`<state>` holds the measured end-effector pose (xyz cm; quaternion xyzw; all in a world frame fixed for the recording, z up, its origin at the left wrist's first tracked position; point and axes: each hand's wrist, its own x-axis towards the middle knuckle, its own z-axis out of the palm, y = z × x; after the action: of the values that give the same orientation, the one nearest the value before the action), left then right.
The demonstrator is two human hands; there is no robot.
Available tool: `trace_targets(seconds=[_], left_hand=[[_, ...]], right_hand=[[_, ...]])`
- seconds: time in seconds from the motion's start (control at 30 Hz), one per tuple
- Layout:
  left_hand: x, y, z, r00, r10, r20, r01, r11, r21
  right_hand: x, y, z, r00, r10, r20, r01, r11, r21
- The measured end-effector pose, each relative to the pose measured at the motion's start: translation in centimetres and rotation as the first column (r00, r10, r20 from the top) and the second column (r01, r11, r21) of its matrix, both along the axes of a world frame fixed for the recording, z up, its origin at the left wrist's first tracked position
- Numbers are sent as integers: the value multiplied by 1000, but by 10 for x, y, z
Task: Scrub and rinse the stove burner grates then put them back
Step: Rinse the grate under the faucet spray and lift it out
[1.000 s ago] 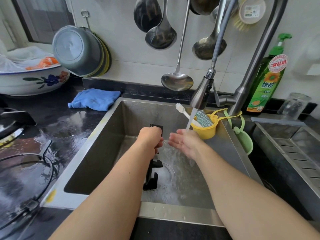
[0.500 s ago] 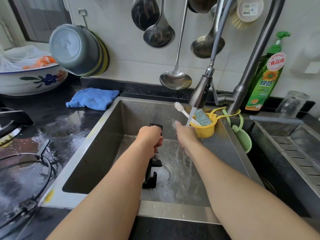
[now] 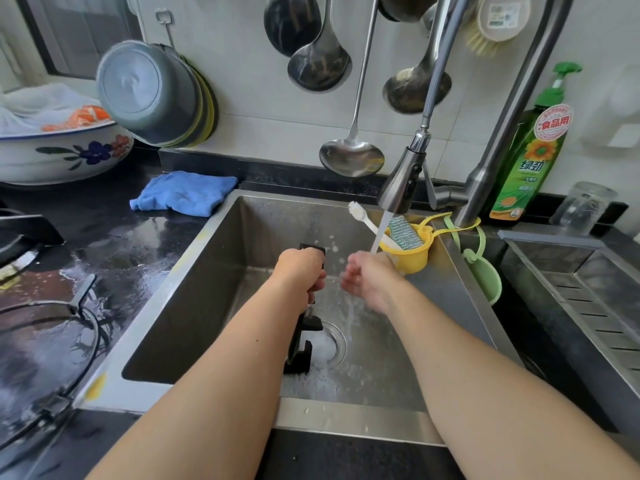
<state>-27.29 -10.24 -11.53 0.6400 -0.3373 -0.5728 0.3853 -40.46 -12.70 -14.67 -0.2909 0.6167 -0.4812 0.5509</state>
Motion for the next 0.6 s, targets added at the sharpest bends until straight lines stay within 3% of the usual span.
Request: trace_targets(seconds=[0.07,0.13,0.2,0.23,0.27,0.3,0.33,0.4,0.47,0.6], left_hand=[[1,-1,-1,1000,7,7,-7,1000,-7],[1,-1,-3,999,36,0,-36,999,17],[1,-2,-5,999,36,9,-35,999,-13],[0,-2,-5,1000,20,22,-19,999,-47],[0,-1,-5,999,7,31,-5,997,-79],[-1,0,-6,999,-10,34,14,994,-105],[-3,0,-5,999,-25,35,29,992,-124],[-3,2,-5,998,-40,42,45,989,-141],[-3,3,-5,998,-45,37,50,988,-149],[-5,4,-5,996,-76,55,84,983,-160]], right_hand=[[-4,3,5,987,12,161,-5,999,-45],[-8,5,7,990,27,141,-17,997,-72],[-16,4,9,996,65,-60,-68,996,-57],[-21,4,14,968,101,-230,-113,993,-39],[-27,3,20,881,157,-446,-189,982,-28],[-36,3,28,710,201,-675,-278,961,-6],[-46,2,38,482,206,-852,-345,938,32],[-65,1,58,-5,134,-991,-403,907,125],[-83,-5,75,-377,9,-926,-464,863,198],[-114,-38,97,-762,-93,-640,-389,857,338]])
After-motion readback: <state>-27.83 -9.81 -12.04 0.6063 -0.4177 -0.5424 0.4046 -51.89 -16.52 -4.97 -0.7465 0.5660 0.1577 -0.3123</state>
